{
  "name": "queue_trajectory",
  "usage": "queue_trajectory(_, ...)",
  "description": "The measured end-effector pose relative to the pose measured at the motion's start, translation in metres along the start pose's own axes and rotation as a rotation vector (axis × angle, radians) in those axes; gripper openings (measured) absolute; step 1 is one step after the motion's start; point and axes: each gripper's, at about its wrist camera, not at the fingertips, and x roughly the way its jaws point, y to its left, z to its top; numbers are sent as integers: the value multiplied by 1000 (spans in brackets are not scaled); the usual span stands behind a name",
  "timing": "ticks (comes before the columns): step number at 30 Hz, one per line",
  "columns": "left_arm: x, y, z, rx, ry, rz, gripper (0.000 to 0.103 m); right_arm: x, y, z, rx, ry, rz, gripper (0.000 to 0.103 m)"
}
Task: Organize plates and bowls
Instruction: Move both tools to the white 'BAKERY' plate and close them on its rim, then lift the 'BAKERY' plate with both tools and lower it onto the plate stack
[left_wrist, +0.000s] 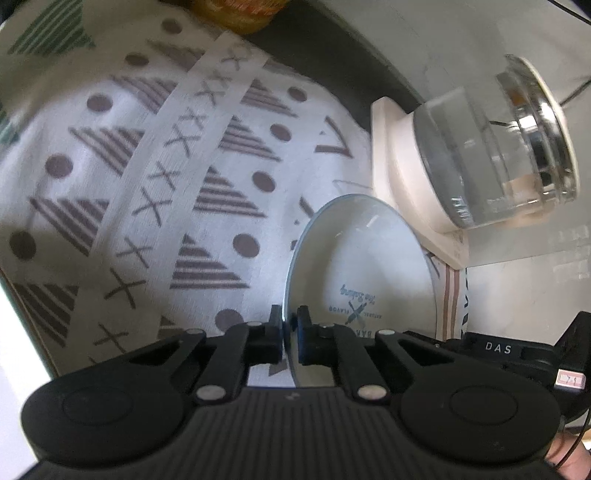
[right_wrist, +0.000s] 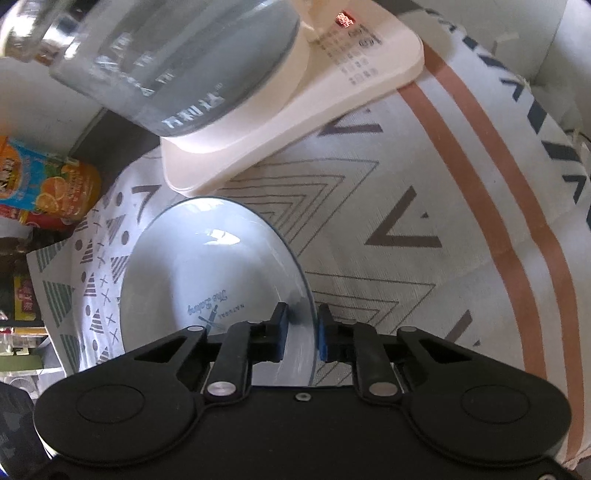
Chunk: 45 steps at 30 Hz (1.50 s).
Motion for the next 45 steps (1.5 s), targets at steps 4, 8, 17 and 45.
queue_trajectory(4, -11, -2, 6, 28, -9, 2, 5, -14, 3, -3, 1, -36, 40, 9)
queue_trajectory(8, -23, 5, 12, 40, -11, -14, 5, -27, 16, -8, -13, -77, 61, 6)
queue_trajectory(17, -79, 30, 24, 84, -36, -52, 5, -49, 61, -39, -37, -165, 102, 5)
queue_trajectory(45, -180, 143, 10, 213, 30, -77, 5, -46, 141, -195, 13, -265, 105, 6)
